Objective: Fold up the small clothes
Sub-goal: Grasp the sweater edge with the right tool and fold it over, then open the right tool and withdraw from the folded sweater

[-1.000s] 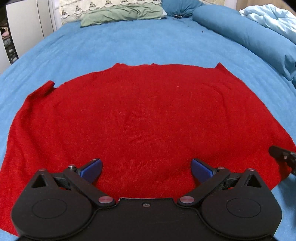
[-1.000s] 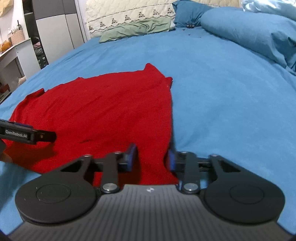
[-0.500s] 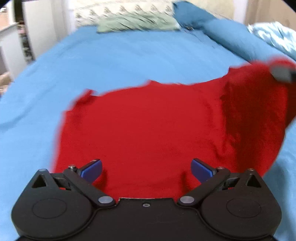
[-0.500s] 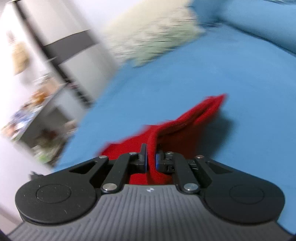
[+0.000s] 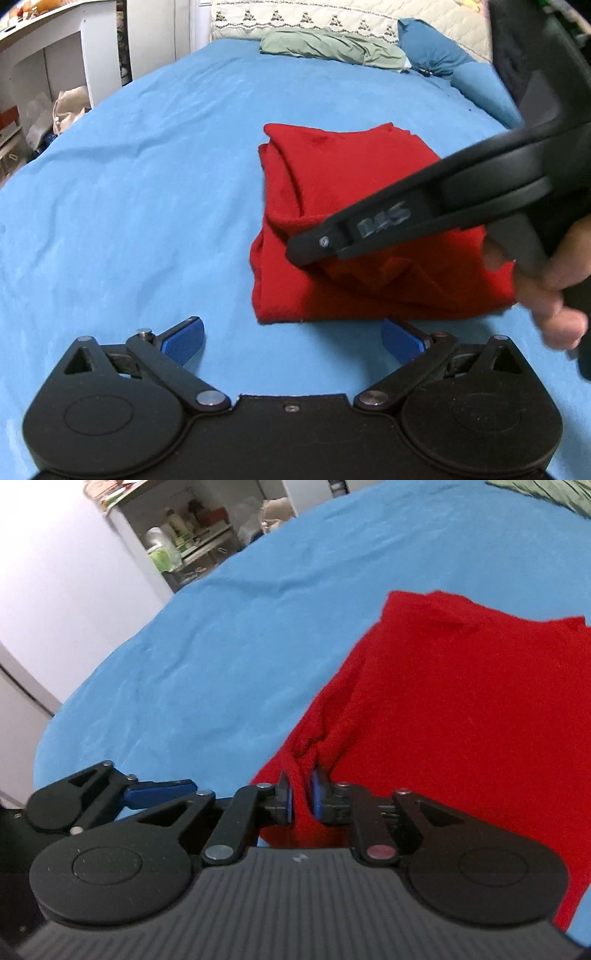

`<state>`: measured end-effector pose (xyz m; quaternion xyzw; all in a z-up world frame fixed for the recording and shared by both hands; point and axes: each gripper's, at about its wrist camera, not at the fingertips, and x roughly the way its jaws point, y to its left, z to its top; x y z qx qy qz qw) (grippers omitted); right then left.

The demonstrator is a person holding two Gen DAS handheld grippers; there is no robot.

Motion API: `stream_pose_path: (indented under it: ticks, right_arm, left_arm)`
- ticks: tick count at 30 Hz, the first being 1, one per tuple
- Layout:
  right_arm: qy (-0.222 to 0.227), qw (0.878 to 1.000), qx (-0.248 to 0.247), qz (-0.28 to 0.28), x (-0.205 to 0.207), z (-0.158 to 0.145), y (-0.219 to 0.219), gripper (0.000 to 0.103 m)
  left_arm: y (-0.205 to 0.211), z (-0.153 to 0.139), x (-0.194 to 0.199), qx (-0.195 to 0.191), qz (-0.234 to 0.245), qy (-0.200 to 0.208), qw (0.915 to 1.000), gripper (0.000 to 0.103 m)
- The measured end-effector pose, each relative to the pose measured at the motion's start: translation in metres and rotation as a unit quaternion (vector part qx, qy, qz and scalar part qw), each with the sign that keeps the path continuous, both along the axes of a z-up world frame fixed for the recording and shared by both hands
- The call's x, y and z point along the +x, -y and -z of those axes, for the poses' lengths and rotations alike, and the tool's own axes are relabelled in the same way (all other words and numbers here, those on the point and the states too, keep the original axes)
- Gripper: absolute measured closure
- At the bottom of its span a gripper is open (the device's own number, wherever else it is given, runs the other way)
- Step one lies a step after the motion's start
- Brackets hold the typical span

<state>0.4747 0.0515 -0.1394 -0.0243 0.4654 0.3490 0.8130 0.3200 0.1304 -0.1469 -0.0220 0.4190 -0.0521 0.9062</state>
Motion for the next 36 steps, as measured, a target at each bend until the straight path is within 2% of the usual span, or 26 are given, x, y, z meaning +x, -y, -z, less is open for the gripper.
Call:
stream_pose_path:
  ticks: [1, 3, 6, 9, 11, 14, 17, 20, 25, 28, 30, 33, 36]
  right_arm:
    - [0.001, 1.000, 0.004, -0.007, -0.002, -0.005, 0.002, 0.050]
    - [0.019, 1.000, 0.013, -0.007, -0.004, -0.021, 0.008, 0.027]
    - [0.075, 0.996, 0.046, 0.022, -0.020, -0.049, 0.042, 0.021]
    - [0.148, 0.984, 0.030, 0.095, -0.051, -0.059, 0.090, 0.012]
    - [0.178, 0.974, 0.003, 0.140, -0.076, -0.050, 0.118, 0.010]
    - [0.181, 0.967, -0.023, 0.178, -0.107, -0.018, 0.142, 0.010]
    - [0.178, 0.963, -0.047, 0.195, -0.127, 0.013, 0.148, 0.011]
    - [0.183, 0.958, -0.065, 0.213, -0.131, 0.032, 0.145, 0.013]
    - [0.187, 0.948, -0.050, 0.253, -0.121, 0.045, 0.143, 0.014]
    - [0.202, 0.941, -0.031, 0.269, -0.122, 0.039, 0.148, 0.014]
    - [0.213, 0.936, -0.047, 0.277, -0.118, 0.032, 0.150, 0.014]
    - [0.218, 0.931, -0.087, 0.279, -0.115, 0.033, 0.155, 0.014]
    - [0.209, 0.936, -0.116, 0.258, -0.116, 0.044, 0.161, 0.014]
  left_arm:
    - [-0.001, -0.001, -0.001, -0.006, -0.003, 0.004, 1.0000, 0.000]
    - [-0.004, -0.006, -0.004, -0.023, -0.007, 0.013, 0.9996, 0.000]
    - [-0.006, -0.015, -0.010, -0.038, -0.009, 0.029, 0.9988, 0.000]
    - [-0.006, -0.018, -0.009, -0.048, -0.014, 0.039, 0.9980, 0.000]
    - [-0.007, -0.018, -0.006, -0.055, -0.021, 0.040, 0.9975, 0.000]
    - [-0.006, -0.018, -0.003, -0.061, -0.029, 0.041, 0.9969, 0.000]
    - [-0.005, -0.018, 0.000, -0.060, -0.034, 0.041, 0.9968, 0.000]
    - [-0.003, -0.017, 0.002, -0.051, -0.034, 0.041, 0.9972, 0.000]
    - [-0.006, -0.016, 0.002, -0.049, -0.041, 0.046, 0.9969, 0.000]
    - [-0.011, -0.014, 0.003, -0.032, -0.053, 0.063, 0.9961, 0.000]
    - [-0.015, -0.009, 0.004, -0.010, -0.058, 0.066, 0.9961, 0.000]
    - [-0.026, 0.010, 0.010, 0.024, -0.057, 0.043, 0.9972, 0.000]
    - [-0.037, 0.023, 0.009, 0.016, -0.053, 0.041, 0.9976, 0.000]
